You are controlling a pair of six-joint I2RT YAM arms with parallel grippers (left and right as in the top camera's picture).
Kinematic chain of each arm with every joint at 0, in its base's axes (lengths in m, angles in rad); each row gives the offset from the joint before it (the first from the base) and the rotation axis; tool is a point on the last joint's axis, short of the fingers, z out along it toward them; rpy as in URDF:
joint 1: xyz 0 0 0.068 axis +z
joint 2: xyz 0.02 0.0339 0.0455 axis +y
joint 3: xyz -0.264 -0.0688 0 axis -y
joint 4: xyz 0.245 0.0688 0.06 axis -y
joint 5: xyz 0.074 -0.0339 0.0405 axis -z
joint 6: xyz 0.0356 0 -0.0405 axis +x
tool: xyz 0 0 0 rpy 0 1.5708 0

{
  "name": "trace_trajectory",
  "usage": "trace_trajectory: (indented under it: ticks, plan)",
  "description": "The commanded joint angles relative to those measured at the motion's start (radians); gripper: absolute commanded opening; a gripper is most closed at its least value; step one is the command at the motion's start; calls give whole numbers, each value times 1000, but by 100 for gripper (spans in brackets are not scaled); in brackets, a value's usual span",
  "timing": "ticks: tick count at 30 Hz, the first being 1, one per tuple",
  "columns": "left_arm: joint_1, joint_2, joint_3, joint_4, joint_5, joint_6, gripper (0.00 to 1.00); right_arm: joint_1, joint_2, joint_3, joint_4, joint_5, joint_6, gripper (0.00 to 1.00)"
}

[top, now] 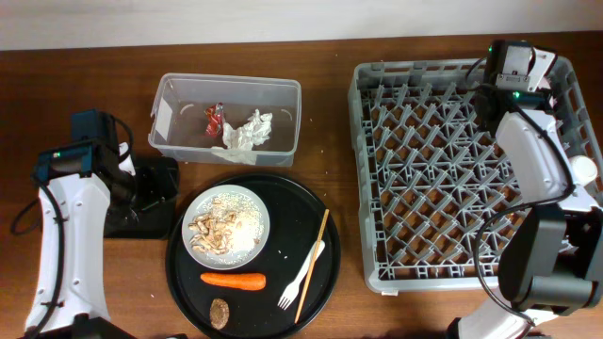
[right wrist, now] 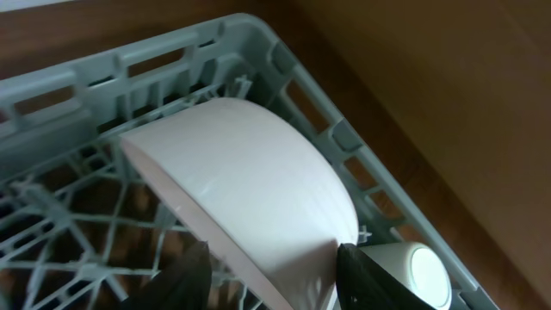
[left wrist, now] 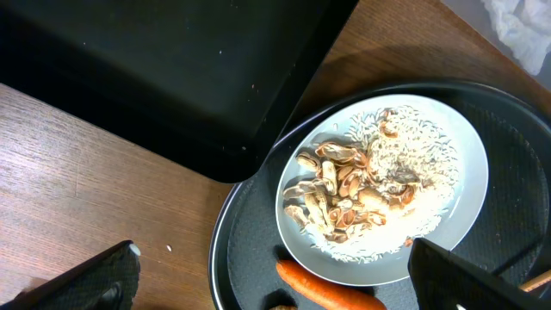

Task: Sort waste into correct bins and load items into the dishwasher rack

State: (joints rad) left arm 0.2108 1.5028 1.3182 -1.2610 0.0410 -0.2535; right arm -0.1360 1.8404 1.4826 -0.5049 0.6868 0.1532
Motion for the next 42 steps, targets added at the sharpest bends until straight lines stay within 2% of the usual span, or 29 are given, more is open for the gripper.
trace_trajectory:
  ticks: [1, 6, 9, 13, 15, 20, 23, 24, 25, 27, 28, 30, 33, 36, 38, 40, 42]
  plan:
    - [3, 0, -6, -3, -3, 12, 99, 11, -4, 24, -58, -116, -18, 47]
    - [3, 0, -6, -5, -3, 12, 99, 11, -3, 24, -214, -161, -13, 42]
    - [3, 0, -6, -5, -3, 12, 99, 11, -3, 24, -333, -184, 16, 44]
    - [3, 0, -6, -5, -2, 11, 99, 11, -3, 23, -456, -321, 25, 60]
    - [3, 0, -6, -5, -2, 12, 99, 11, -4, 23, -460, -297, 43, 63]
    - [3, 0, -6, -5, -2, 12, 99, 11, -61, 27, -470, -283, 46, 65]
    - [3, 0, -6, -6, -2, 12, 99, 11, -130, 27, -412, -309, 40, 73]
    - [3, 0, -6, -5, -2, 12, 100, 11, -144, 27, -387, -373, 5, 73]
    - [3, 0, -6, -5, -2, 11, 99, 11, -151, 27, -360, -524, -92, 70]
    - [3, 0, -6, -5, -2, 11, 99, 11, -148, 27, -350, -702, -200, 60]
    - [3, 0, -6, -5, -2, 11, 99, 12, -142, 27, -351, -739, -215, 50]
    - [3, 0, -6, -5, -2, 11, 99, 12, -116, 26, -343, -755, -228, 39]
    - [3, 0, -6, -5, -2, 11, 99, 12, -80, 26, -322, -754, -229, 39]
    - [3, 0, -6, -5, -2, 11, 100, 11, -30, 26, -271, -709, -228, 40]
    - [3, 0, -6, -6, -2, 11, 99, 11, -1, 26, -237, -566, -222, 40]
    - [3, 0, -6, -6, -2, 11, 99, 10, -3, 26, -241, -373, -123, 40]
    - [3, 0, -6, -6, -2, 11, 99, 10, -14, 27, -244, -290, -89, 40]
